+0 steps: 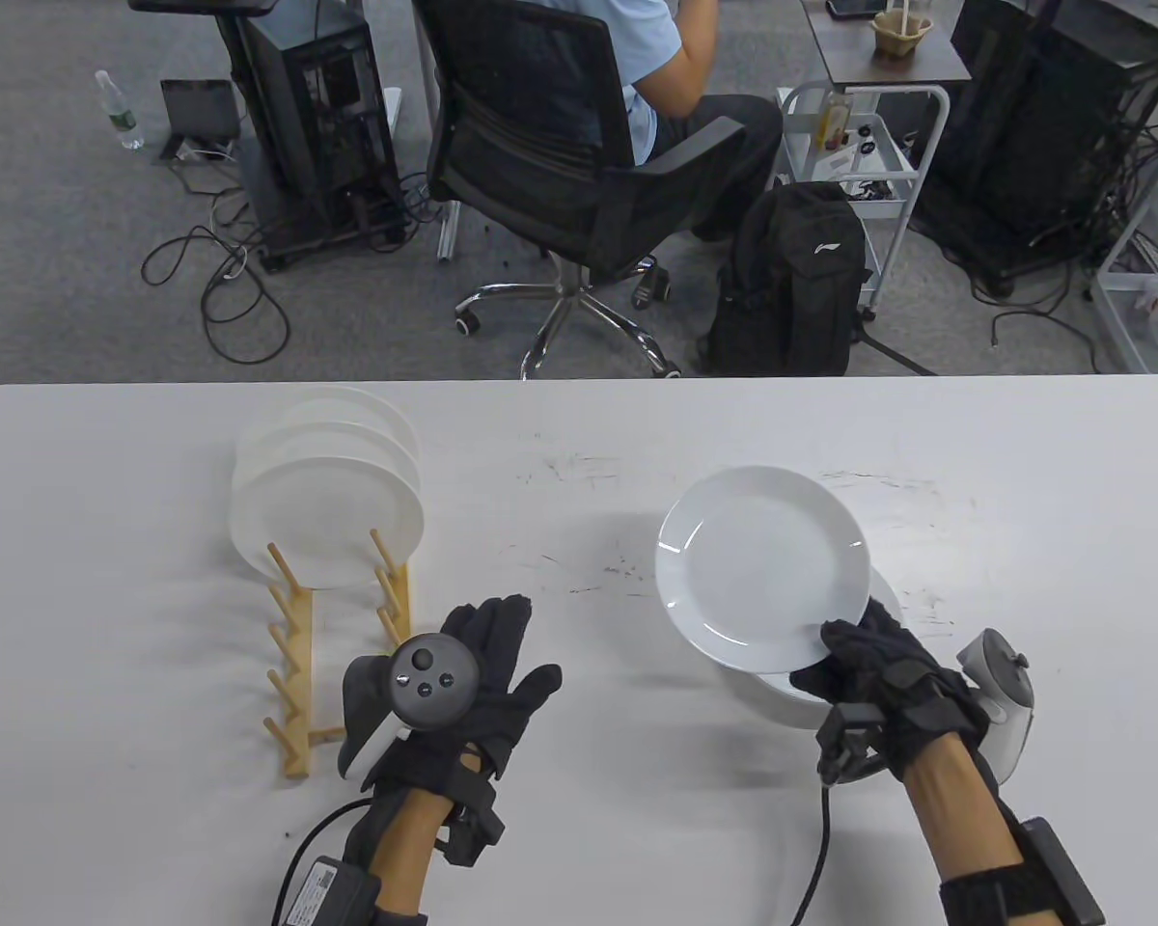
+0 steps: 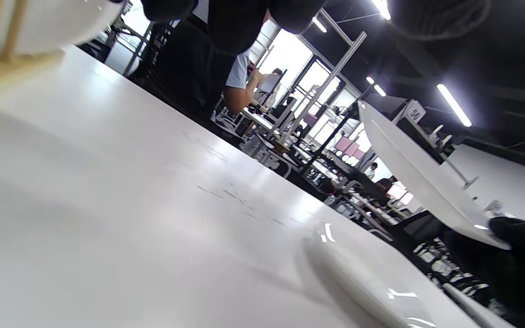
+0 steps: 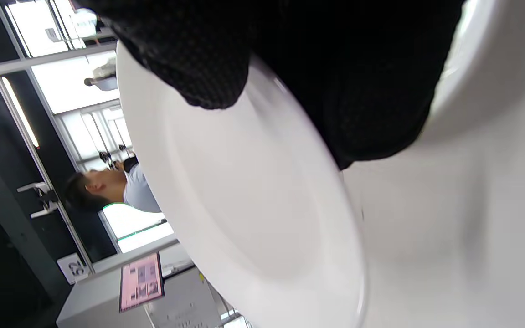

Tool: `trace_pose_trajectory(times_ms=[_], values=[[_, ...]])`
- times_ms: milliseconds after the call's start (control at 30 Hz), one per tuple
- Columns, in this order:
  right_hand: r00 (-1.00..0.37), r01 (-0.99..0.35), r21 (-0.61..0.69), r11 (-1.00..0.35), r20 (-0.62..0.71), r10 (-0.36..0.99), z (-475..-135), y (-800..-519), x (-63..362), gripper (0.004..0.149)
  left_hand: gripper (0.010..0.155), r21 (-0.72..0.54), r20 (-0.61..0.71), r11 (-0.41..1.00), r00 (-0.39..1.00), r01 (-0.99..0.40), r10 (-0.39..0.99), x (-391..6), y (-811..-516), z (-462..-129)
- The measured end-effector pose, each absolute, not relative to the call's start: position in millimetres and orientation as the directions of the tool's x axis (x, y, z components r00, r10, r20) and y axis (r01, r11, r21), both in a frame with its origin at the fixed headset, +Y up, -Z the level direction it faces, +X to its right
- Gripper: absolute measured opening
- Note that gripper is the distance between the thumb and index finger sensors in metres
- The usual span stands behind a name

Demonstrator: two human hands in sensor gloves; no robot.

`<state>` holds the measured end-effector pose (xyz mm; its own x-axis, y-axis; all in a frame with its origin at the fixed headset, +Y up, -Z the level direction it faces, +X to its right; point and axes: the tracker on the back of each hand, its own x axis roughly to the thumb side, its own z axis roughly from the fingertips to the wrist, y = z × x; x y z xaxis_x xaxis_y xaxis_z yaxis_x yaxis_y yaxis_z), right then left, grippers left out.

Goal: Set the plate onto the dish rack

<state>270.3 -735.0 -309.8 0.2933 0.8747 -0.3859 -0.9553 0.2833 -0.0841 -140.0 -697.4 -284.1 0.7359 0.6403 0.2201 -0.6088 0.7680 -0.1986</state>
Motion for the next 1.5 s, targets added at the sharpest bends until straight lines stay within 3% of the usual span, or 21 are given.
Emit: trace_pose_trajectory(times_ms=[67, 133, 233, 333, 400, 467, 500, 600, 733, 833, 967, 1133, 1500], values=[[0.265, -0.959, -0.011, 0.284, -0.401, 0.877, -309.8, -736.9, 255.3, 0.057, 0.083, -0.268, 0.197, 0.669, 0.64, -0.693, 0.743, -131.0, -702.7, -284.5], [0.232, -0.954, 0.079, 0.288, -0.414, 0.88, -309.1, -738.5, 239.4, 0.057, 0.089, -0.384, 0.119, 0.48, 0.473, -0.789, 0.873, -121.6, -712.9, -286.3], [0.145, -0.945, 0.22, 0.244, -0.388, 0.91, -306.7, -734.2, 216.9, 0.058, 0.092, -0.478, -0.092, 0.053, 0.11, -0.877, 0.99, -112.5, -730.8, -287.2], [0.008, -0.961, 0.262, 0.089, -0.296, 0.955, -305.2, -725.7, 209.7, 0.057, 0.068, -0.423, -0.288, -0.25, -0.133, -0.871, 0.948, -114.6, -745.2, -285.6], [-0.1, -0.971, 0.235, -0.045, -0.224, 0.969, -305.0, -717.2, 210.7, 0.057, 0.061, -0.414, -0.327, -0.325, -0.195, -0.85, 0.925, -115.0, -745.9, -283.0], [-0.188, -0.965, 0.209, -0.157, -0.136, 0.973, -304.6, -709.7, 214.0, 0.062, 0.057, -0.341, -0.249, -0.225, -0.143, -0.913, 0.958, -119.6, -734.7, -284.0], [-0.208, -0.963, 0.197, -0.183, -0.11, 0.972, -305.0, -707.1, 217.6, 0.063, 0.056, -0.303, -0.178, -0.109, -0.056, -0.947, 0.982, -124.6, -725.5, -284.3], [-0.213, -0.967, 0.159, -0.197, -0.088, 0.973, -305.2, -699.9, 227.3, 0.065, 0.053, -0.177, -0.007, 0.121, 0.124, -0.977, 0.992, -141.2, -696.4, -283.7], [-0.456, -0.887, 0.106, -0.45, -0.033, 0.89, -309.0, -693.3, 243.5, 0.071, 0.049, 0.112, 0.219, 0.389, 0.405, -0.914, 0.888, -172.5, -638.8, -283.9], [-0.593, -0.804, 0.084, -0.589, -0.036, 0.804, -311.8, -693.8, 251.6, 0.074, 0.048, 0.303, 0.283, 0.573, 0.646, -0.762, 0.709, -190.9, -597.2, -288.4], [-0.681, -0.733, 0.075, -0.677, -0.071, 0.729, -316.5, -698.3, 260.4, 0.076, 0.047, 0.472, 0.19, 0.798, 0.927, -0.375, 0.323, -209.7, -558.1, -305.7], [-0.666, -0.746, 0.085, -0.66, -0.101, 0.739, -319.4, -702.5, 265.5, 0.076, 0.047, 0.433, 0.066, 0.897, 0.996, -0.085, 0.062, -228.3, -551.3, -335.7], [-0.67, -0.743, 0.112, -0.66, -0.111, 0.734, -318.6, -702.8, 263.7, 0.076, 0.048, 0.095, -0.097, 0.992, 0.993, 0.078, -0.069, -253.1, -599.3, -391.5]])
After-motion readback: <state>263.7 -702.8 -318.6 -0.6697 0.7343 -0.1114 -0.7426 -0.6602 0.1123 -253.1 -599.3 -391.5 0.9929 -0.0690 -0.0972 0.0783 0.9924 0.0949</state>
